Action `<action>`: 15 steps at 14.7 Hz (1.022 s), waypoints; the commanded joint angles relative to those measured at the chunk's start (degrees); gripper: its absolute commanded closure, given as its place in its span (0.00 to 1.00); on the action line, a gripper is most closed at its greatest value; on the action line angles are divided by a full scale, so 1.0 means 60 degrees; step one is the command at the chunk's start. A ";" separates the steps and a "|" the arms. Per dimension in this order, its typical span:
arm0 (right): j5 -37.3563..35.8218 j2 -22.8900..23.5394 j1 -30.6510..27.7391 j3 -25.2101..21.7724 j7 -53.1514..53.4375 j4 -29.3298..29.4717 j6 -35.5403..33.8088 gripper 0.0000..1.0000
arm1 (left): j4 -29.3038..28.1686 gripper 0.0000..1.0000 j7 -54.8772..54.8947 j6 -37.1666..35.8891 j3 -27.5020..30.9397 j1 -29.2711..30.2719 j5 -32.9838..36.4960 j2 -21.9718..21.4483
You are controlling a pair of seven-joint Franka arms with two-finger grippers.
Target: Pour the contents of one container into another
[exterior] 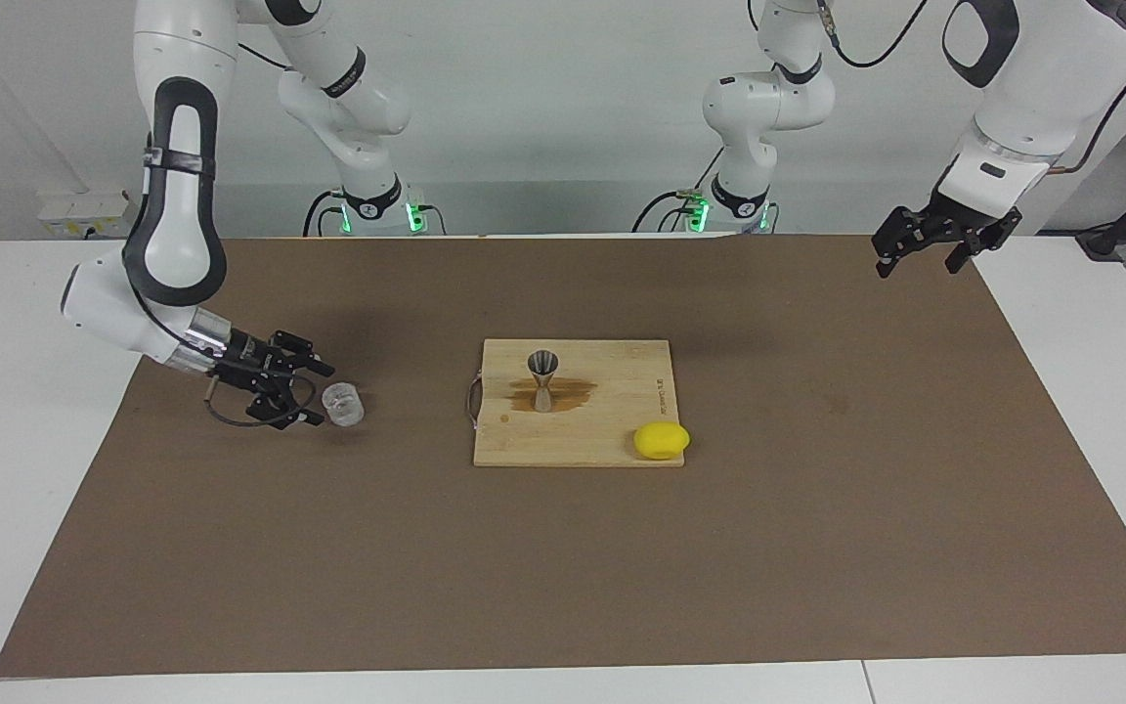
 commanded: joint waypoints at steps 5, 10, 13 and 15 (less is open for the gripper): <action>-0.2555 -0.0861 0.1537 0.0048 -0.2160 -0.0373 0.0208 0.01 | -0.0422 0.00 -0.0139 0.0262 0.0039 -0.0060 0.0201 -0.0349; -0.6028 -0.0875 0.2651 0.0077 -0.3105 0.0241 0.0208 0.01 | -0.0480 0.00 -0.0125 0.0276 0.0039 -0.0060 0.0201 -0.0393; -0.7316 -0.1284 0.3091 0.0107 -0.3192 0.0753 0.0076 0.01 | -0.0539 0.00 -0.0125 0.0277 0.0039 -0.0060 0.0201 -0.0408; -0.7993 -0.1621 0.3195 0.0121 -0.3280 0.1207 -0.0128 0.01 | -0.0539 0.00 -0.0125 0.0277 0.0039 -0.0060 0.0201 -0.0408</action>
